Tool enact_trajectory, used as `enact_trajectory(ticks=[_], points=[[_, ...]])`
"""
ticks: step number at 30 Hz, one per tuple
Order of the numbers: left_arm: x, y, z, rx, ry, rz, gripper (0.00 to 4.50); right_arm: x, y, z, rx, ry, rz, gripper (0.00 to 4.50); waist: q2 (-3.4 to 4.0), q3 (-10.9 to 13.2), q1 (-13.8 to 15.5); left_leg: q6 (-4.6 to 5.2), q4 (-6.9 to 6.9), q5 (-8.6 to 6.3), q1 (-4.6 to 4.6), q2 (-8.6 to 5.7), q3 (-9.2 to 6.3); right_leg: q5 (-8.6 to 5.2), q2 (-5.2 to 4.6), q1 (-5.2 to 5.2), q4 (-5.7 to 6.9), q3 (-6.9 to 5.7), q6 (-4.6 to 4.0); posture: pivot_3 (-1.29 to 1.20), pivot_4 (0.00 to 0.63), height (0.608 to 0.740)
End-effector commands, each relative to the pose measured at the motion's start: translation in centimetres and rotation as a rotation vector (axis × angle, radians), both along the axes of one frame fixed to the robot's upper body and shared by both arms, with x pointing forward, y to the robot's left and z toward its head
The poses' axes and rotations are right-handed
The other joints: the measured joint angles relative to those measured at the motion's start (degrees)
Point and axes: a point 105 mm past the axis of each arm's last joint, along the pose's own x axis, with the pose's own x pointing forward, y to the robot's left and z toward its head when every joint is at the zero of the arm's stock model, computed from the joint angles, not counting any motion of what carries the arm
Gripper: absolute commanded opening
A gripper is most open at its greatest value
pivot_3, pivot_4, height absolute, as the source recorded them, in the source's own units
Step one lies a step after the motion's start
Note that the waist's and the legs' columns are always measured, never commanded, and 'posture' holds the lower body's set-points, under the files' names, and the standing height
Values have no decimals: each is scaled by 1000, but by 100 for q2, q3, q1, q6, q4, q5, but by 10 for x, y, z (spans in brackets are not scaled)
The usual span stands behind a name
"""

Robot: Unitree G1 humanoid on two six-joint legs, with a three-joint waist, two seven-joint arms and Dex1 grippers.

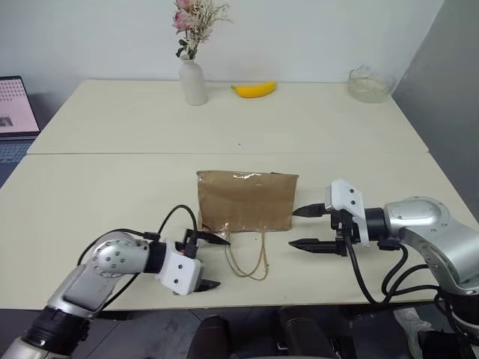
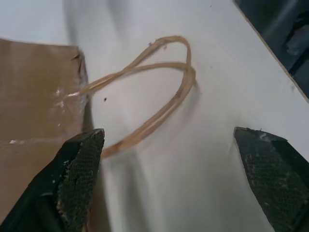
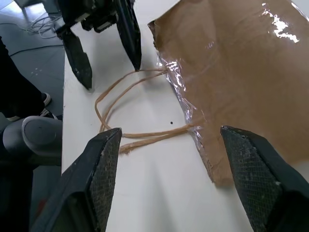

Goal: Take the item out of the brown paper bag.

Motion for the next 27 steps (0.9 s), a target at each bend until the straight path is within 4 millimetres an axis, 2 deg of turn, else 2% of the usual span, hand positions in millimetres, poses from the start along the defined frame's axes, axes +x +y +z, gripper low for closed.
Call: enact_trajectory(ticks=[1, 2, 4, 11, 14, 19, 23, 27], points=[[5, -16, -3, -41, -31, -38, 4109, -6, 0, 7, 11, -29, -8, 3446, -1, -1, 3, 0, 1, 0, -1, 0, -3, 0, 0, 1, 0, -2, 1, 0, 150, 740], [6, -20, -3, -56, -24, -36, 3970, -8, -1, 6, 11, -22, -13, 3446, -1, -1, 3, 0, 3, 0, -1, -1, -3, 3, 0, 3, -1, -1, 5, 0, 150, 740], [7, -22, -2, -71, -14, -36, 3388, -11, -2, 4, 10, -7, -20, 3446, -4, -2, 2, 0, 4, 0, -1, -2, -3, 6, 0, 4, -2, 1, 10, 0, 150, 740], [8, -18, -2, -71, 14, -31, 1063, -21, -3, -7, 5, 51, -22, 3446, -5, -3, -2, 0, 5, 0, 1, 0, -3, 7, 2, 4, -1, 1, 12, 0, 150, 740], [15, -23, 9, -148, 47, 24, 84, -28, 1, -15, 2, 88, 0, 3446, -5, -3, -1, 0, 6, 0, 0, 0, -3, 7, 2, 5, -1, 1, 13, 0, 150, 740], [29, -24, 38, -298, 124, 179, 33, -42, 14, -35, -3, 140, 47, 3446, -12, -5, -7, 0, 6, 0, -1, 1, -7, 7, 4, 6, -4, -2, 14, 0, 150, 740], [38, -22, 55, -391, 166, 284, 33, -40, 24, -39, 22, 160, 60, 3446, -12, -5, -17, 0, 7, 1, 3, 1, -6, 9, 6, 8, -2, -1, 17, 0, 150, 740], [41, -22, 67, -440, 187, 329, 33, -33, 42, -51, 21, 177, 72, 3446, -15, -6, -17, 0, 9, 1, 8, 0, -8, 10, 8, 11, -2, -2, 19, 0, 150, 740]])
